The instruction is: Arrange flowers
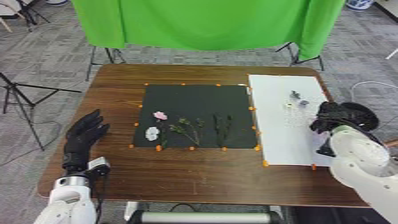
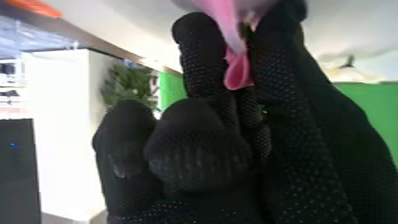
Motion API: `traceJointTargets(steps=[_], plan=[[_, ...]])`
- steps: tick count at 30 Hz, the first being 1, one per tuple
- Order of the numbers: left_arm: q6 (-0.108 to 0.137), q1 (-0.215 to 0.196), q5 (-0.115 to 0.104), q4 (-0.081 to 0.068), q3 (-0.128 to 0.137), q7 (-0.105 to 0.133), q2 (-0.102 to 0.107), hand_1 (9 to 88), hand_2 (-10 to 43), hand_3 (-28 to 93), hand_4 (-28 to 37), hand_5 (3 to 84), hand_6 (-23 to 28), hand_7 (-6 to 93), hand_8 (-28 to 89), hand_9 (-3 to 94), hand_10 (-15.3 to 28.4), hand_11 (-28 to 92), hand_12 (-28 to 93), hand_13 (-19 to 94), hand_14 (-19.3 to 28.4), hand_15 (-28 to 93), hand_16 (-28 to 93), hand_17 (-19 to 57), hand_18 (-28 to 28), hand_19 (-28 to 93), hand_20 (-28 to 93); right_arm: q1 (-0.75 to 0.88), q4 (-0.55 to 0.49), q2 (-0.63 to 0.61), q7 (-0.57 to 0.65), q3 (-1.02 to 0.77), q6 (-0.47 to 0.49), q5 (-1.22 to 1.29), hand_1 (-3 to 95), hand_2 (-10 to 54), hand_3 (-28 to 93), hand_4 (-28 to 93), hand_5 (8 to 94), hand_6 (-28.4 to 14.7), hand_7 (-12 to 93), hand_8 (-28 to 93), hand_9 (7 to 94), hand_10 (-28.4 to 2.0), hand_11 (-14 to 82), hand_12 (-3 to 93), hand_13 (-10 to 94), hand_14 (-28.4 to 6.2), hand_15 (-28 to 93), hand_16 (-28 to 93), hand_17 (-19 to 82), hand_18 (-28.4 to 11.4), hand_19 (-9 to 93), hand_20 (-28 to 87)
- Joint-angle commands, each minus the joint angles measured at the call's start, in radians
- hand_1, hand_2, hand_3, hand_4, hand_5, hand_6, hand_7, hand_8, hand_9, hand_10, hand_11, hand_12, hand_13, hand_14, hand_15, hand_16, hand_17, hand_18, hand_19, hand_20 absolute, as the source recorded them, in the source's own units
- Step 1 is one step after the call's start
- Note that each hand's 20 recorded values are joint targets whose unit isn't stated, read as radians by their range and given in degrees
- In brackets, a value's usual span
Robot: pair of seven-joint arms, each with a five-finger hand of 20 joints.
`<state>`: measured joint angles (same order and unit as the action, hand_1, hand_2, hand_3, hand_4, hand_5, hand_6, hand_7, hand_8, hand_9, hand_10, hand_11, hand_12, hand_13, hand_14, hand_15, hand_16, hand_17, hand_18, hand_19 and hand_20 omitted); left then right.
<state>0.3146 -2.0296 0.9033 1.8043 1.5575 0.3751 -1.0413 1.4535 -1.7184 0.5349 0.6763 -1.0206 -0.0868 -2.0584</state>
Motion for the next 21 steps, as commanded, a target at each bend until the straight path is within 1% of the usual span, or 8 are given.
traceJointTargets(steps=[1,7,8,9,11,16,19,21], plan=[[0.005,-0.016,-0.012,0.000,-0.001,0.003,-0.008,40.5,-9.5,69,-12.9,41.4,-0.6,21.7,-11,37.9,11.0,23,12,40,15.7,28,-2,15.2,14.3,27,25,-0.087,-0.020,-0.023,-0.041,0.036,0.005,-0.006,63.2,-8.1,59,-19,77.3,-2.2,19,8,89.4,-11.2,8.1,27.1,94,-2.2,61,28,68,-12.1,93,56],[0.009,-0.009,-0.017,-0.001,-0.004,0.009,-0.002,40.2,-9.4,69,-13.0,41.7,-0.3,21.5,-11,37.9,11.1,23,12,40,15.7,28,-2,15.1,14.3,27,25,-0.372,-0.102,-0.070,-0.104,0.178,0.002,-0.006,65.4,-7.9,57,-18,77.7,-2.2,18,7,89.2,-11.6,6.6,28.4,94,-2.1,61,29,68,-12.1,93,57],[0.013,-0.015,-0.019,0.003,-0.004,0.012,-0.001,40.1,-9.3,69,-13.0,41.7,-0.3,21.4,-11,37.9,11.1,23,12,40,15.7,28,-2,15.1,14.3,27,25,-0.437,-0.106,-0.064,-0.124,0.213,0.006,0.000,65.3,-7.9,57,-18,77.8,-2.0,18,7,89.1,-11.7,6.4,28.6,94,-2.0,60,29,68,-12.1,93,58],[0.010,-0.007,-0.020,-0.002,-0.009,0.012,0.001,40.0,-9.3,69,-13.0,41.7,-0.2,21.4,-10,37.9,11.1,23,12,40,15.7,28,-2,15.1,14.3,27,25,-0.498,-0.117,-0.065,-0.133,0.257,-0.004,0.004,65.4,-8.0,57,-18,78.0,-1.9,18,7,89.0,-11.7,6.3,28.8,94,-2.0,60,29,67,-12.0,93,58],[0.009,-0.009,-0.019,-0.002,-0.007,0.011,-0.001,39.7,-9.3,69,-13.0,41.8,-0.2,21.4,-10,38.0,11.1,23,12,40,15.8,28,-2,15.1,14.3,27,25,-0.607,-0.132,-0.054,-0.192,0.321,0.018,0.019,65.3,-8.1,57,-18,78.3,-1.8,18,7,88.9,-11.9,6.2,29.2,94,-1.9,60,30,67,-11.9,93,58],[0.012,-0.011,-0.020,0.000,-0.009,0.011,-0.002,39.3,-9.2,70,-13.3,41.7,-0.2,21.5,-10,38.0,11.1,23,12,40,15.8,28,-2,14.6,14.2,25,24,-0.896,-0.124,0.022,-0.313,0.596,0.036,0.056,64.6,-8.4,58,-18,78.3,-1.0,18,7,87.3,-12.0,5.2,30.3,93,-1.8,60,31,66,-11.9,93,59],[0.013,-0.011,-0.019,0.001,-0.012,0.010,-0.002,39.2,-9.2,70,-13.4,41.8,-0.2,21.4,-10,38.0,11.1,23,12,39,15.8,28,-2,14.0,13.9,24,23,-0.991,-0.106,0.095,-0.373,0.728,0.050,0.060,63.8,-8.4,58,-19,77.9,-0.2,19,7,85.4,-11.5,3.8,30.8,92,-1.8,61,31,66,-11.8,93,60],[0.016,-0.019,-0.021,0.009,-0.010,0.007,-0.004,39.2,-9.2,70,-13.5,41.8,-0.2,21.5,-10,38.0,11.1,23,12,39,15.9,28,-2,12.7,14.1,23,23,-1.025,-0.093,0.146,-0.397,0.791,0.067,0.061,63.3,-8.5,59,-19,77.5,0.0,20,6,83.5,-11.3,3.1,30.8,92,-1.8,61,32,66,-11.7,93,60]])
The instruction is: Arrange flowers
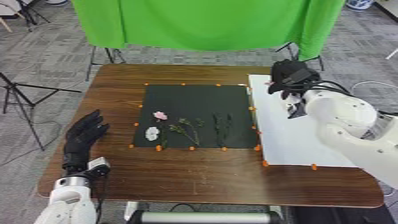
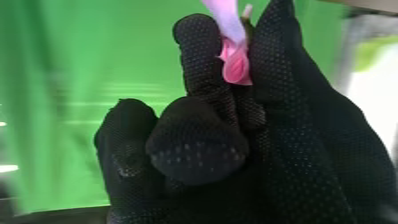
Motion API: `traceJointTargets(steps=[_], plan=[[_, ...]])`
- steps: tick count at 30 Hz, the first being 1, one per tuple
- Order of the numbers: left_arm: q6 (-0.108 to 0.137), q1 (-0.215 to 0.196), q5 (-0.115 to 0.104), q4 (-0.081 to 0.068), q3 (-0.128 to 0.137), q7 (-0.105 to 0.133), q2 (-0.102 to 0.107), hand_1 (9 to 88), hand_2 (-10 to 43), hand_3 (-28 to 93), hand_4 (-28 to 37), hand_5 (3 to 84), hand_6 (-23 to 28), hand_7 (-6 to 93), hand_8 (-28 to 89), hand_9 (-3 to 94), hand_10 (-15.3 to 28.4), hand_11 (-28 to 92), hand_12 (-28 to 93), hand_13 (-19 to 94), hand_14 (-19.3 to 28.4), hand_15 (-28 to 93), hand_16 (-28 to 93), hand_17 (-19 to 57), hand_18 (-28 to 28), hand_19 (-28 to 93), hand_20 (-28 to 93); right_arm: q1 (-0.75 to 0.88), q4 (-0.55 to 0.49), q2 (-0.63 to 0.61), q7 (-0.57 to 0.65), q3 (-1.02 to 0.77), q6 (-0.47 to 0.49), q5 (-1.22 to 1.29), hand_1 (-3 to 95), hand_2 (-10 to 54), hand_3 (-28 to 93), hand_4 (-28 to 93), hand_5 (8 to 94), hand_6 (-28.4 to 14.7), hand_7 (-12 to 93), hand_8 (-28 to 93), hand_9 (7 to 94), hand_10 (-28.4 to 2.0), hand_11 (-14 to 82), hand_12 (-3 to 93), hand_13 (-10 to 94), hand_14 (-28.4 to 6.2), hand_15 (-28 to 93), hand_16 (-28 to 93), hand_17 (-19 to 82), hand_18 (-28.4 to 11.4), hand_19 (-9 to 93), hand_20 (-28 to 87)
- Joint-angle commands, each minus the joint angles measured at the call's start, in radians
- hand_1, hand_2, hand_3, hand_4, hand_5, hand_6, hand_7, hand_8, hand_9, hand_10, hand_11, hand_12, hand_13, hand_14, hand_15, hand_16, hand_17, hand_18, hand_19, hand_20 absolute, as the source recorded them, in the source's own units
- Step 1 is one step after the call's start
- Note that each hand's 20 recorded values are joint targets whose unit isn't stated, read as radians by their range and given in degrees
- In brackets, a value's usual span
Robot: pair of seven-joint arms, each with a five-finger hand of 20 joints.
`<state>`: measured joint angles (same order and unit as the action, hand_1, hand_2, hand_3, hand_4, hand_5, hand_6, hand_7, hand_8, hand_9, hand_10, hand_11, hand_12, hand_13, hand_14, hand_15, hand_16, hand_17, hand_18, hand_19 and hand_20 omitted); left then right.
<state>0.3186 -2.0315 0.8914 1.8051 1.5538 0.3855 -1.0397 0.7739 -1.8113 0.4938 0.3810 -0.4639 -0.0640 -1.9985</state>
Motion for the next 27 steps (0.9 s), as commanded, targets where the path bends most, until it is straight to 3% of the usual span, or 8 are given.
traceJointTargets(steps=[1,12,18,26,27], plan=[[0.013,-0.018,-0.010,0.009,-0.007,-0.002,-0.006,39.1,-9.1,70,-13.5,41.8,-0.3,21.5,-10,38.0,11.1,23,12,39,15.8,28,-2,11.9,14.1,22,22,-0.350,0.014,0.213,-0.131,0.254,0.040,-0.005,63.2,-8.5,59,-19,77.4,0.1,20,6,83.3,-11.3,3.1,30.7,92,-1.7,61,32,66,-11.7,93,61],[0.004,-0.007,-0.009,-0.003,-0.006,-0.006,-0.010,38.7,-9.2,70,-13.7,42.2,-0.4,21.4,-10,38.2,11.2,22,12,39,15.9,28,-1,11.0,13.7,19,21,-0.353,0.157,0.442,-0.220,0.374,0.032,-0.016,61.1,-8.5,61,-21,77.0,1.5,22,6,74.7,-9.7,4.9,25.3,90,-1.4,63,31,64,-11.8,93,62],[-0.010,-0.003,-0.004,-0.006,-0.003,-0.013,-0.011,38.5,-9.2,70,-13.6,42.3,-0.5,21.4,-10,38.1,11.1,22,12,38,15.9,28,-1,9.7,14.1,19,21,-0.322,0.204,0.500,-0.209,0.389,0.059,-0.007,59.5,-8.3,62,-22,75.9,2.7,24,4,64.0,-10.4,8.9,16.5,87,-1.2,63,30,62,-11.1,93,60],[-0.028,0.019,0.000,-0.021,-0.013,-0.022,-0.008,38.5,-9.2,70,-13.7,42.5,-0.7,21.3,-10,38.1,11.1,22,12,38,16.1,29,-1,9.4,14.1,19,21,-0.278,0.231,0.551,-0.218,0.397,0.059,-0.013,58.5,-8.0,62,-22,75.3,3.3,25,3,58.9,-10.8,8.0,15.4,86,-1.4,63,29,60,-10.9,93,57],[-0.030,0.012,0.000,-0.014,-0.009,-0.021,-0.007,38.4,-9.2,70,-13.7,42.5,-0.7,21.3,-10,38.1,11.0,22,12,38,16.1,29,-1,9.2,14.2,19,21,-0.273,0.232,0.558,-0.221,0.393,0.068,-0.012,58.5,-7.9,62,-22,75.2,3.3,25,3,58.7,-10.7,8.0,15.4,85,-1.4,63,29,60,-10.9,93,57]])
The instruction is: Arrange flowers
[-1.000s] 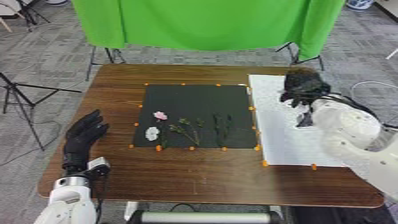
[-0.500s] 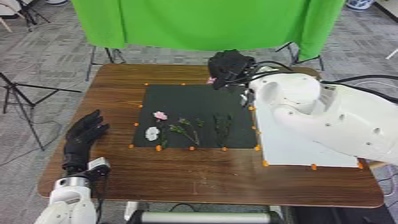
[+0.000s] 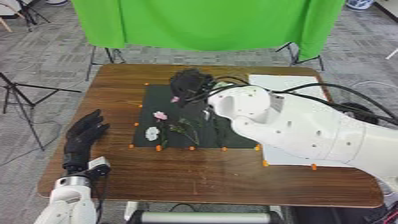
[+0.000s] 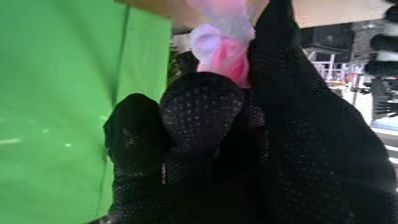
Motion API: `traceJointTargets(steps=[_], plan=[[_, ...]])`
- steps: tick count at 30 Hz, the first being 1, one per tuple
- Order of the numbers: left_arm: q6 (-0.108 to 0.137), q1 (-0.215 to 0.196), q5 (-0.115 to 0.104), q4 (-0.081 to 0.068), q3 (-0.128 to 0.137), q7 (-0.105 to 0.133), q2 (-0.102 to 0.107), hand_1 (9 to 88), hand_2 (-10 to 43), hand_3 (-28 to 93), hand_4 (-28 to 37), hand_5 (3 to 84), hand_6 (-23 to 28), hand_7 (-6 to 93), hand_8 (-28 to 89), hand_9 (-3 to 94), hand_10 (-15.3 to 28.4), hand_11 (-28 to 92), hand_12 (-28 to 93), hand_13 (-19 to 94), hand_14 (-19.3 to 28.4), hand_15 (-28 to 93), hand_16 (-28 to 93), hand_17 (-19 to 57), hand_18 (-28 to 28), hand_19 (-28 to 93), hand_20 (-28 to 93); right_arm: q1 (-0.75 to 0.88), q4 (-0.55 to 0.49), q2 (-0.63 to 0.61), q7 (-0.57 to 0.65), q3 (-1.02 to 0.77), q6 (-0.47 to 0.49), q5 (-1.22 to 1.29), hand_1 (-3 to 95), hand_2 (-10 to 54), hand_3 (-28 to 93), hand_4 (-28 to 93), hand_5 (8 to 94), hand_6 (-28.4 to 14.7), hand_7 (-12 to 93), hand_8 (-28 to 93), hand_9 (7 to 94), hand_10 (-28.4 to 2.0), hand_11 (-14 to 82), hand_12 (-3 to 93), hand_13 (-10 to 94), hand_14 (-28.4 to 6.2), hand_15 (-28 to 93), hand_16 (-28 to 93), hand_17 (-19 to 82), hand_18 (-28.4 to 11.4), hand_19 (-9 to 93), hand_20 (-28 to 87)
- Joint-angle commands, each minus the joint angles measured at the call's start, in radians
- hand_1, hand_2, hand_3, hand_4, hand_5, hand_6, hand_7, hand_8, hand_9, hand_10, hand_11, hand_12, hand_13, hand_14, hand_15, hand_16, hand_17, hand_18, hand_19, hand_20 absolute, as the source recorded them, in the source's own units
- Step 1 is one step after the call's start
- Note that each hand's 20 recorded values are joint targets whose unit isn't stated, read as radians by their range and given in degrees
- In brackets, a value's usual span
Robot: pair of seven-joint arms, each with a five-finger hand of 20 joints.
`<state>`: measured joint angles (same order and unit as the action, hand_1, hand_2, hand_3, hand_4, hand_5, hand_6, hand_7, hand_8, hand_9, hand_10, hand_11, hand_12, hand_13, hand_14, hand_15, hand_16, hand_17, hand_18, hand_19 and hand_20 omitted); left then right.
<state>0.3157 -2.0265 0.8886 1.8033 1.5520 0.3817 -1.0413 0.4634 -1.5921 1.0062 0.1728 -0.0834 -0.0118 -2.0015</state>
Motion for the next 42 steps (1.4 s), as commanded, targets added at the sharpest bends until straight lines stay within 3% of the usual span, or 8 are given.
traceJointTargets(steps=[1,8,28,42], plan=[[-0.026,0.011,0.005,-0.014,-0.010,-0.019,-0.004,38.4,-9.2,70,-13.7,42.6,-0.7,21.3,-10,38.0,11.0,22,12,38,16.0,29,-1,9.2,14.2,19,21,0.037,0.013,0.051,-0.011,0.016,0.022,-0.011,58.5,-8.0,62,-22,75.1,3.4,25,3,58.6,-10.7,8.1,15.4,85,-1.4,63,29,60,-11.0,93,57],[-0.043,0.031,0.010,-0.024,-0.019,-0.029,-0.004,38.3,-9.1,70,-13.8,42.8,-0.8,21.2,-10,37.8,11.0,22,12,37,16.0,29,-1,8.6,14.3,18,21,0.047,0.032,0.096,0.012,0.015,0.002,0.001,58.0,-7.6,62,-22,74.7,4.1,26,2,58.0,-10.5,8.0,15.0,85,-1.6,63,29,60,-11.1,93,56],[-0.052,0.040,0.012,-0.029,-0.023,-0.031,-0.007,37.9,-9.2,70,-13.8,42.9,-0.6,20.5,-10,37.8,11.0,21,12,37,16.1,29,-1,7.8,14.5,18,21,0.059,0.121,0.129,0.039,0.008,0.000,0.041,56.1,-6.3,61,-20,71.9,4.9,27,1,59.7,-11.0,8.3,14.9,85,-2.1,63,28,59,-11.8,93,56],[-0.053,0.037,0.009,-0.027,-0.018,-0.032,-0.006,37.7,-9.3,70,-13.8,42.6,-0.2,20.1,-10,37.8,10.9,21,12,37,16.0,29,-1,7.4,14.6,18,21,0.061,0.125,0.125,0.068,-0.012,0.082,0.056,49.1,-8.9,61,-17,63.8,3.0,25,1,56.6,-12.0,7.7,15.1,84,-3.3,63,28,58,-12.7,93,54]])
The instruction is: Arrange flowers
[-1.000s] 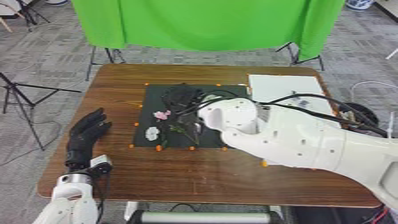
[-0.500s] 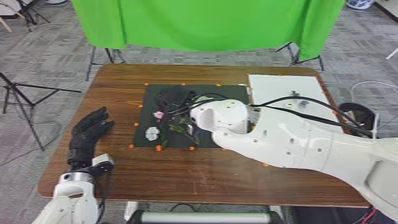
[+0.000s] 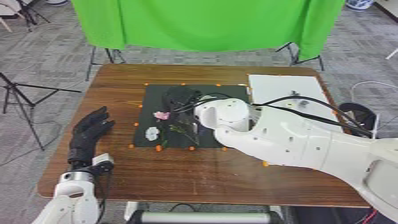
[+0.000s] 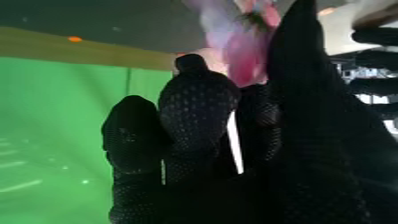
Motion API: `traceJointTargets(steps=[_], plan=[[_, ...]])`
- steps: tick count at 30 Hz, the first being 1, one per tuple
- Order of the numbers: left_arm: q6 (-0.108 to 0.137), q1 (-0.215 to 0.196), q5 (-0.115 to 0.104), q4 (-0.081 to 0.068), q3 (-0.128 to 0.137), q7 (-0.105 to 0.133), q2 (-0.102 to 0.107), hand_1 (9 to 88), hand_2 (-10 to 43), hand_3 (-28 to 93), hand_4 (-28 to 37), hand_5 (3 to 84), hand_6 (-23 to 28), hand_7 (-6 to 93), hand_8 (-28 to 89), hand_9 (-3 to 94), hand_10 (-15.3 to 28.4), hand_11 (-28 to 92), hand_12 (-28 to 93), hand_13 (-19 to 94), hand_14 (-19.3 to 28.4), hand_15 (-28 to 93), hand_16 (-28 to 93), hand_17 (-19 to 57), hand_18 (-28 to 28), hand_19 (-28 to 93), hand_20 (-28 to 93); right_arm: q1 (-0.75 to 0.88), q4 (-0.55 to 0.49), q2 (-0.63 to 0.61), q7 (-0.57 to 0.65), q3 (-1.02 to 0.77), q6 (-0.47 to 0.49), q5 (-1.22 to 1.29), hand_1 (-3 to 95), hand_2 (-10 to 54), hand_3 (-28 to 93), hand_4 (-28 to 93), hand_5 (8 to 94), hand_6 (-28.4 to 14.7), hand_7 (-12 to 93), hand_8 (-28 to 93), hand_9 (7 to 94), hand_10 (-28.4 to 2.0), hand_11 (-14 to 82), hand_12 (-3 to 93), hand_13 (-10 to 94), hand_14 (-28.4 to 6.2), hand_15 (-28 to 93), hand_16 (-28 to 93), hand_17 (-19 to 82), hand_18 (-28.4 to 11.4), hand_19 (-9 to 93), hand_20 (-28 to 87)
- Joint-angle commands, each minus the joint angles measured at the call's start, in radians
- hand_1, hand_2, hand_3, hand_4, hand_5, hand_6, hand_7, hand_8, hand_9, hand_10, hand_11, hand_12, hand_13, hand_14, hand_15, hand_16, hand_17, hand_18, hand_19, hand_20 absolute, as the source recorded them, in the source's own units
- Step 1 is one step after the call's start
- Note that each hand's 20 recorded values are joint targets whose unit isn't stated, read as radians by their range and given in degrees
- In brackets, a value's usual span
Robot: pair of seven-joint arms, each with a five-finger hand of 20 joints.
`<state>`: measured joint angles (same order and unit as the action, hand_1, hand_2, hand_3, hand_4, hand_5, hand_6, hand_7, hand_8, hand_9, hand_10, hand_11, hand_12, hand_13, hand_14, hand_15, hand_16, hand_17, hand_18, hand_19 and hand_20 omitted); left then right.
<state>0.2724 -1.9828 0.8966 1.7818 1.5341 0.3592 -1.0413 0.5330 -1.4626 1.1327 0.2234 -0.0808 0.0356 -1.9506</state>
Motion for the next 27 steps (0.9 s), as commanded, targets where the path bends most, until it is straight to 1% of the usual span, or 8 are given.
traceJointTargets(steps=[1,5,6,7,10,15,21,27], plan=[[-0.012,-0.008,0.003,-0.005,0.001,-0.011,-0.006,37.7,-9.3,70,-13.8,42.6,-0.3,20.1,-10,37.8,10.9,21,12,37,16.0,29,-1,7.4,14.6,18,21,-0.009,-0.006,-0.002,0.018,-0.016,0.036,0.007,48.7,-9.0,61,-17,63.6,3.1,25,1,56.5,-12.1,7.7,15.1,84,-3.3,63,28,58,-12.8,93,54],[-0.010,-0.005,0.002,-0.006,-0.003,-0.009,-0.005,37.7,-9.2,70,-13.8,42.6,-0.2,20.3,-10,37.7,10.9,21,12,37,16.0,29,-1,7.4,14.6,18,21,-0.011,-0.009,-0.005,0.016,-0.022,0.052,0.012,45.1,-9.4,65,-18,62.5,3.3,23,1,56.1,-12.3,7.7,15.1,84,-3.4,62,27,58,-12.9,93,53],[-0.006,-0.012,0.002,-0.002,0.000,-0.008,-0.007,37.7,-9.3,70,-13.8,42.6,-0.2,20.3,-10,37.7,10.9,21,12,37,16.1,29,-1,7.3,14.7,18,21,-0.010,-0.006,-0.002,0.006,-0.028,0.065,0.010,44.1,-9.5,66,-18,62.0,3.3,22,0,55.8,-12.4,7.6,15.1,84,-3.5,62,27,58,-13.0,93,53],[-0.013,-0.006,0.003,-0.006,-0.001,-0.010,-0.008,37.7,-9.3,70,-13.8,42.5,-0.3,20.4,-10,37.7,10.8,21,12,37,16.1,29,-1,7.3,14.6,18,21,-0.014,-0.012,-0.008,0.011,-0.029,0.072,0.014,43.2,-9.5,67,-18,61.5,3.5,21,-2,55.6,-12.5,7.6,15.1,84,-3.5,62,27,57,-13.0,93,53],[-0.011,-0.004,0.005,-0.006,-0.003,-0.013,-0.006,37.7,-9.3,70,-13.8,42.5,-0.3,20.5,-10,37.7,10.8,21,12,37,16.1,29,-1,7.3,14.6,18,21,-0.011,-0.017,-0.014,0.002,-0.063,0.107,0.021,40.6,-9.5,69,-17,60.0,3.6,21,-11,55.0,-12.4,7.5,15.2,84,-3.6,62,27,57,-13.2,93,52],[-0.008,-0.011,0.003,-0.001,-0.002,-0.011,-0.001,37.6,-9.4,70,-13.7,42.5,-0.3,20.5,-10,37.7,10.8,21,12,37,16.0,29,-1,7.2,14.7,18,21,-0.028,-0.073,-0.056,-0.002,-0.116,0.117,0.076,38.8,-9.5,68,-17,56.9,3.1,20,-11,53.1,-12.3,7.1,15.1,83,-3.9,61,27,57,-13.4,93,51],[0.002,-0.028,0.001,0.009,0.005,-0.010,-0.003,37.7,-9.4,70,-13.8,42.5,-0.3,20.5,-10,37.7,10.9,21,13,37,16.1,29,-1,7.2,14.7,18,21,-0.039,-0.151,-0.124,-0.016,-0.228,0.190,0.084,36.7,-9.5,67,-16,54.3,2.7,18,-10,51.0,-12.7,6.7,15.2,83,-4.1,60,27,56,-14.0,93,50],[0.008,-0.033,0.002,0.015,0.007,-0.009,-0.003,37.8,-9.4,70,-13.8,42.5,-0.4,20.6,-10,37.8,10.9,21,13,37,16.1,29,-1,7.2,14.7,18,21,0.003,-0.233,-0.308,0.017,-0.336,0.079,0.013,35.8,-9.5,67,-16,54.0,2.4,17,-10,50.4,-12.8,6.7,15.2,82,-4.7,60,27,54,-14.6,93,48]])
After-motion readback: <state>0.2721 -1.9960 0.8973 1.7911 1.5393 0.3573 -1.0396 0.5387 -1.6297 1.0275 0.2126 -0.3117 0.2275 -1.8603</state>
